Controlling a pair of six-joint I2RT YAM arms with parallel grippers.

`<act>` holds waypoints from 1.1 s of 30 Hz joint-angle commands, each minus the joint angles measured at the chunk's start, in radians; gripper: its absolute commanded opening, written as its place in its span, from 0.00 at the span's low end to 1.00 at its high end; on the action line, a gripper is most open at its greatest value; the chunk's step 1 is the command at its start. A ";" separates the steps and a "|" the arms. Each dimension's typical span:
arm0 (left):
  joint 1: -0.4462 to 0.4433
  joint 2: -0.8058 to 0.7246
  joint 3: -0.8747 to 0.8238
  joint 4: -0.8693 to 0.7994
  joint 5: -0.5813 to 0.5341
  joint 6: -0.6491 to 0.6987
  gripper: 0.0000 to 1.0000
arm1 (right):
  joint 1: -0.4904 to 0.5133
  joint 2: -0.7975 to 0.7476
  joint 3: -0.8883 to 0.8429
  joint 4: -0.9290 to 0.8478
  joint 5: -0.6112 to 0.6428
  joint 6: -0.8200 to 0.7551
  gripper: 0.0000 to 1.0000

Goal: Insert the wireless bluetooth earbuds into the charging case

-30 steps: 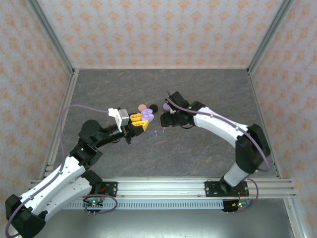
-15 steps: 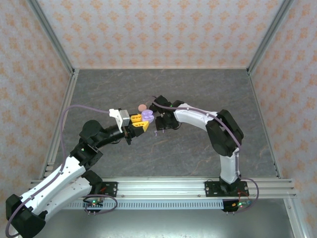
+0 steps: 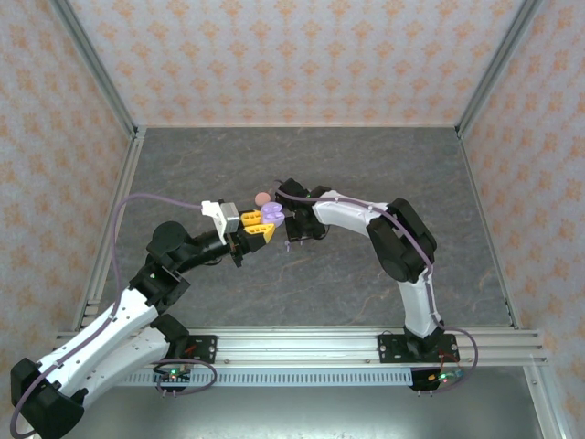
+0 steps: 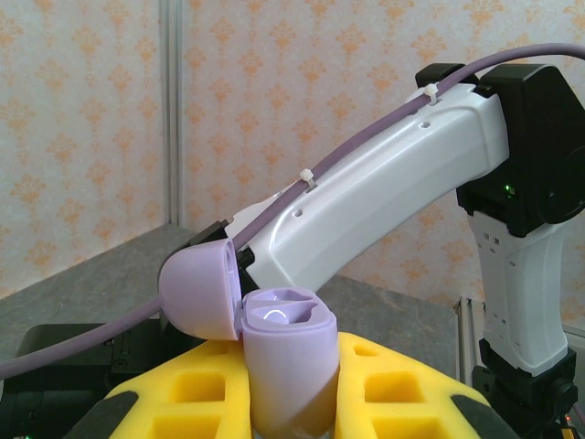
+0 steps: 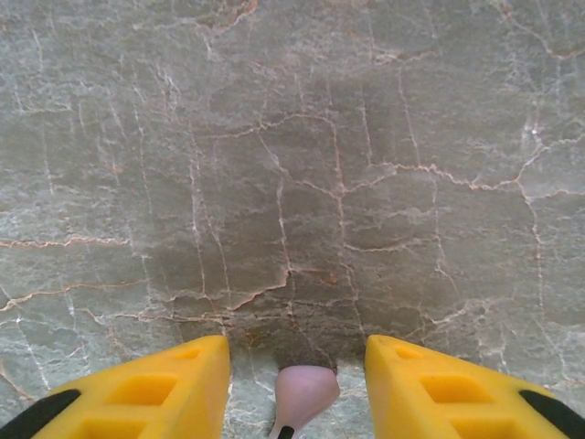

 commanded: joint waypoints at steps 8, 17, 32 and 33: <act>-0.008 -0.003 0.006 0.002 -0.016 0.024 0.00 | 0.013 0.030 0.030 -0.074 -0.011 0.019 0.33; -0.008 -0.001 0.005 0.004 -0.019 0.026 0.00 | 0.022 0.011 0.028 -0.117 0.018 0.021 0.33; -0.009 0.002 0.007 -0.001 -0.021 0.026 0.00 | 0.024 -0.004 0.023 -0.071 0.034 0.017 0.24; -0.008 0.002 0.005 -0.001 -0.020 0.026 0.00 | 0.024 -0.018 0.015 -0.060 0.034 0.016 0.24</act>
